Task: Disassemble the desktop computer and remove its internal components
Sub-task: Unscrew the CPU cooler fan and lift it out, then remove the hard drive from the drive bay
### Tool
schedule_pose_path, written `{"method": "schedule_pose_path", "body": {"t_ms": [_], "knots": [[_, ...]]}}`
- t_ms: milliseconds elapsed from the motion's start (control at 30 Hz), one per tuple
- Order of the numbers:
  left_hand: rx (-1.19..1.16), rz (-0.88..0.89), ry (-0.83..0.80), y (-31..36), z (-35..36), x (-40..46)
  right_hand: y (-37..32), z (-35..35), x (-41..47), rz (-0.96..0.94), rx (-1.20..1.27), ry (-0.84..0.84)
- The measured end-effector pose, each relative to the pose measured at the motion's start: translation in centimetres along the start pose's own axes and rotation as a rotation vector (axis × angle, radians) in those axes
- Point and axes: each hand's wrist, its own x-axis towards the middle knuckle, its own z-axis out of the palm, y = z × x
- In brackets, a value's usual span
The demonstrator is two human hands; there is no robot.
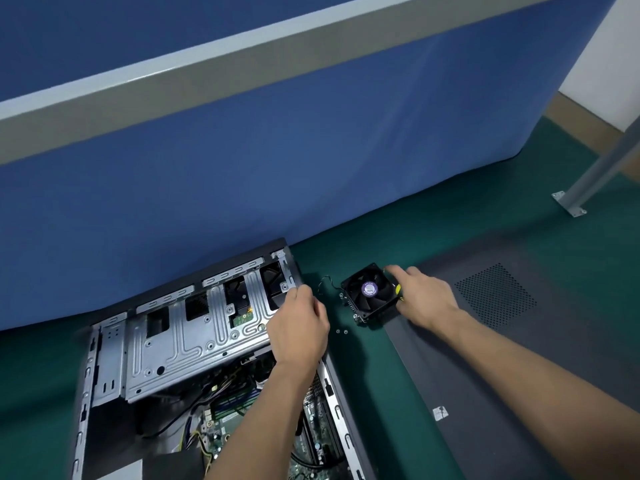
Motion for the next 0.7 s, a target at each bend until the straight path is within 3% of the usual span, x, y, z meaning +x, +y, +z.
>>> {"method": "schedule_pose_path", "body": {"t_ms": [133,300,467,567,700], "knots": [[0.005,-0.009,0.009,0.2,0.1,-0.3,-2.3,0.5,-1.1,0.131,0.059,0.109],[0.017,0.007,-0.008,0.1,0.2,-0.1,-5.5,2.5,0.2,0.189,-0.006,-0.001],[0.009,0.011,-0.002,0.0,0.4,0.2,-3.6,2.3,0.3,0.263,0.007,0.009],[-0.003,0.029,0.009,-0.1,0.3,0.1,-2.5,0.8,-0.3,0.252,0.045,0.025],[0.051,0.114,-0.037,-0.1,-0.6,-0.2,-3.2,-2.6,-2.5,0.09,0.119,0.21]]}}
